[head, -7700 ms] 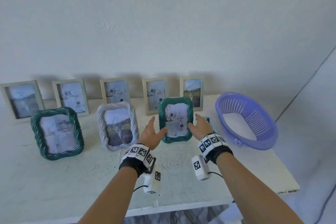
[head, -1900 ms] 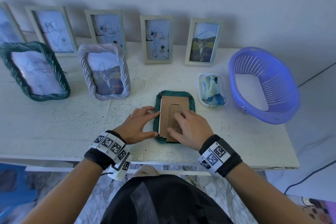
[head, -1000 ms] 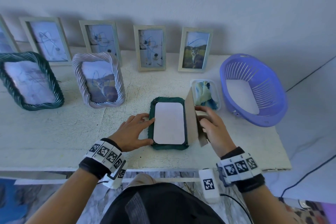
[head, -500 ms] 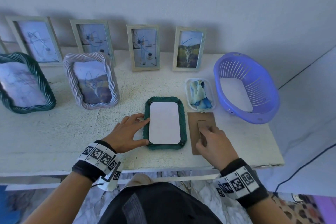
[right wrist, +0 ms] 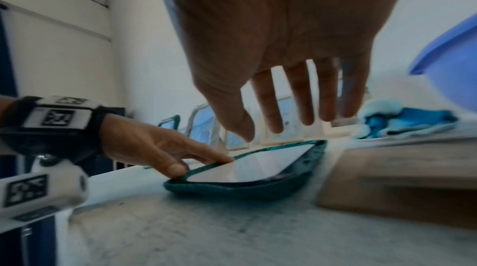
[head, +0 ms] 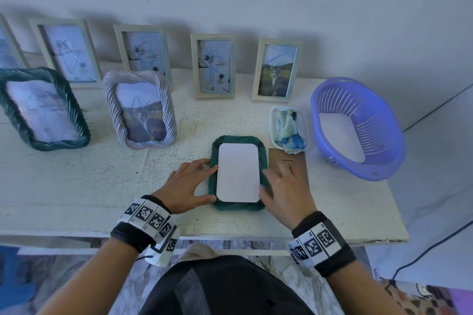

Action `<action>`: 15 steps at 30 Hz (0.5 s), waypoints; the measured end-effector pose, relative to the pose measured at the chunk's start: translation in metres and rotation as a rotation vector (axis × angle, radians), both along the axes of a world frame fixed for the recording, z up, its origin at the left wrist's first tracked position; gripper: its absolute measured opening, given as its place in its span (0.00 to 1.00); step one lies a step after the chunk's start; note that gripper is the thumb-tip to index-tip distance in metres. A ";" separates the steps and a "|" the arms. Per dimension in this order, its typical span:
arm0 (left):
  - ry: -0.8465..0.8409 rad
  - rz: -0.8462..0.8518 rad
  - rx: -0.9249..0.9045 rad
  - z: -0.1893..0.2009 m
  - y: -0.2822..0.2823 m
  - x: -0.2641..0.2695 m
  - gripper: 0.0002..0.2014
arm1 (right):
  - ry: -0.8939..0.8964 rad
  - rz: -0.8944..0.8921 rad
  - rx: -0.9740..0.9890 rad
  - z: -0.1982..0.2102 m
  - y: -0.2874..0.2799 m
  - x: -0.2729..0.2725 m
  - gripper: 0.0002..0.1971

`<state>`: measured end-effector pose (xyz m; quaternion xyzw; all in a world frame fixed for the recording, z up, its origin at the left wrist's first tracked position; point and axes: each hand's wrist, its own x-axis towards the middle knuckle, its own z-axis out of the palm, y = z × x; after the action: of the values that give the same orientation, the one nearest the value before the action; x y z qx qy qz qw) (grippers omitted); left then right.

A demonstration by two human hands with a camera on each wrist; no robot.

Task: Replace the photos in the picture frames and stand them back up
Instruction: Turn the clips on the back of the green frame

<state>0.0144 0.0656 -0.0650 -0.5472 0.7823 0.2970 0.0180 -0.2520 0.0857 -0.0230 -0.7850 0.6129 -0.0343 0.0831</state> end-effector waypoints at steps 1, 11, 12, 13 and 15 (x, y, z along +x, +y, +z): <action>0.001 0.007 0.002 0.001 0.001 -0.001 0.48 | -0.030 0.087 -0.008 -0.001 0.000 0.007 0.17; 0.011 0.014 0.002 0.002 0.002 -0.002 0.52 | 0.047 0.327 0.124 -0.013 -0.012 0.038 0.22; 0.020 0.016 -0.002 0.001 0.002 -0.001 0.54 | 0.053 0.336 0.094 -0.014 -0.011 0.038 0.21; 0.029 0.018 -0.005 0.000 0.002 0.000 0.55 | 0.057 0.343 0.066 -0.016 -0.010 0.037 0.20; 0.035 0.019 -0.010 0.000 0.002 0.000 0.56 | 0.034 0.342 0.046 -0.017 -0.008 0.037 0.22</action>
<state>0.0149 0.0673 -0.0654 -0.5492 0.7788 0.3031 -0.0013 -0.2148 0.0778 -0.0401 -0.8761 0.4725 0.0074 0.0953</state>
